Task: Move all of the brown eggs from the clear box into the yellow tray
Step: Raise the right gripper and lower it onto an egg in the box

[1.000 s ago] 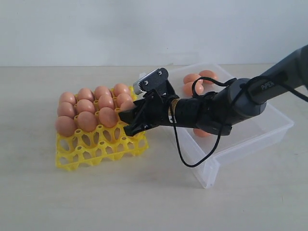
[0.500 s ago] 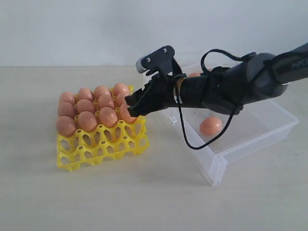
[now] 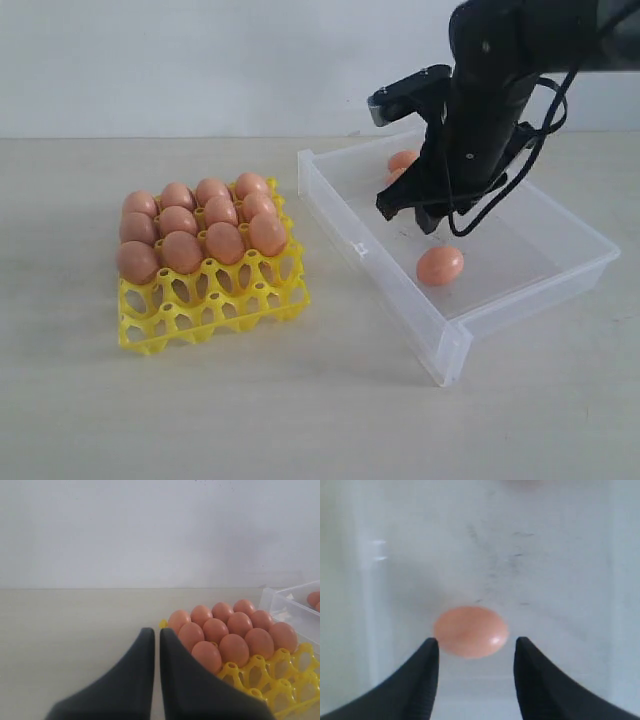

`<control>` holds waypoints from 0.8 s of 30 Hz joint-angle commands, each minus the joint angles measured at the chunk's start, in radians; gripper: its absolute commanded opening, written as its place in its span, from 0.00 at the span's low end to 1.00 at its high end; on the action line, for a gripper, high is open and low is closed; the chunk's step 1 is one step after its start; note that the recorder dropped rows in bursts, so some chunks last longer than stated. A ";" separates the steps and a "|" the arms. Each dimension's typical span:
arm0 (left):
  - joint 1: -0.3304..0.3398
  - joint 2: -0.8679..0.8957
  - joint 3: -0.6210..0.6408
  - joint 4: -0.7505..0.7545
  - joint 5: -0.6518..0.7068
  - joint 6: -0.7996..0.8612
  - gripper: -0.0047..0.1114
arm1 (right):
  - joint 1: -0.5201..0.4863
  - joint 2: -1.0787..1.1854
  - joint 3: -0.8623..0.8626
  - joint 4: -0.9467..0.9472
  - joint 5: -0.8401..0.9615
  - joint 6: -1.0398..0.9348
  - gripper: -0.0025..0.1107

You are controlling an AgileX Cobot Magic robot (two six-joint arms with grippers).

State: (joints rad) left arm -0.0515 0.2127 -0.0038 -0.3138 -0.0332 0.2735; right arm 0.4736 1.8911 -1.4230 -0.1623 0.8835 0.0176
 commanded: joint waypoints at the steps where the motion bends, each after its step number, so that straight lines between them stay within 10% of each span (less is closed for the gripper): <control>1: -0.007 0.003 0.004 -0.005 -0.012 0.005 0.07 | -0.026 -0.015 -0.092 0.306 0.174 -0.518 0.38; 6: -0.007 0.003 0.004 -0.005 -0.012 0.005 0.07 | -0.022 -0.015 -0.098 0.233 0.143 -0.886 0.38; 24: -0.007 0.003 0.004 -0.005 -0.012 0.005 0.07 | -0.022 0.078 -0.039 -0.006 0.224 -1.174 0.48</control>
State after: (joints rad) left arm -0.0515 0.2127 -0.0038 -0.3138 -0.0332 0.2735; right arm 0.4562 1.9504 -1.4873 -0.1458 1.0951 -1.0805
